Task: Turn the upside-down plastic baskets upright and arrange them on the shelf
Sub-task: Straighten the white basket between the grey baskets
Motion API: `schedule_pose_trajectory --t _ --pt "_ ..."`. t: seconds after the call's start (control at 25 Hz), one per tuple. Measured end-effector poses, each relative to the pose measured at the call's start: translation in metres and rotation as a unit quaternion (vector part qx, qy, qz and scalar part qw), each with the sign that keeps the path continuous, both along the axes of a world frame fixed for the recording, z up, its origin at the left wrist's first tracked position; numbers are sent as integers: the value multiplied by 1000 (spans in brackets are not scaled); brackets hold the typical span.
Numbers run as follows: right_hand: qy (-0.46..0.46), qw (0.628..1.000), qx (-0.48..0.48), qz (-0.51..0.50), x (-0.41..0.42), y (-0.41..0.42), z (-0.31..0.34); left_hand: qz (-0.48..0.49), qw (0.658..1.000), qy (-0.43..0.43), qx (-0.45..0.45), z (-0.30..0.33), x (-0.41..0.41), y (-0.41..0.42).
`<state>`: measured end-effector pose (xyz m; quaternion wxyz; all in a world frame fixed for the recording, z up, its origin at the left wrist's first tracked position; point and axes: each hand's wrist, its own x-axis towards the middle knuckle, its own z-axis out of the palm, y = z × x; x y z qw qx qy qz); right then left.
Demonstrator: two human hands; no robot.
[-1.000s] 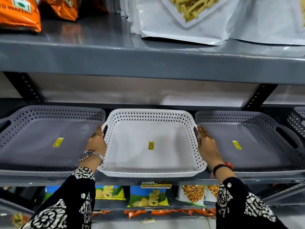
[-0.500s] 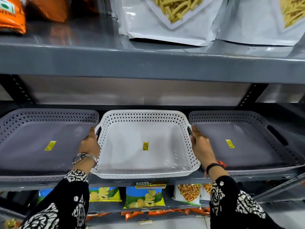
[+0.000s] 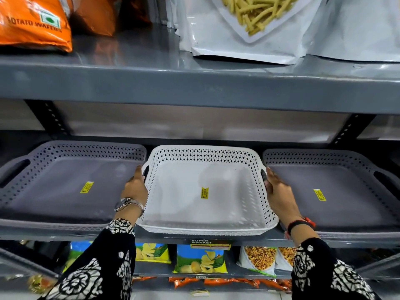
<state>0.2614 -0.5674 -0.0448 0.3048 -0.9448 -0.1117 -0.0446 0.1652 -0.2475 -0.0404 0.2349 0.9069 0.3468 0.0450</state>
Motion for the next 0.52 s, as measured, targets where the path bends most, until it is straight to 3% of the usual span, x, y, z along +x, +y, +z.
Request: schedule_pose_trajectory --t 0.52 --pt "19 1000 8 -3 -3 1 3 -5 1000 -27 -10 6 -4 -3"
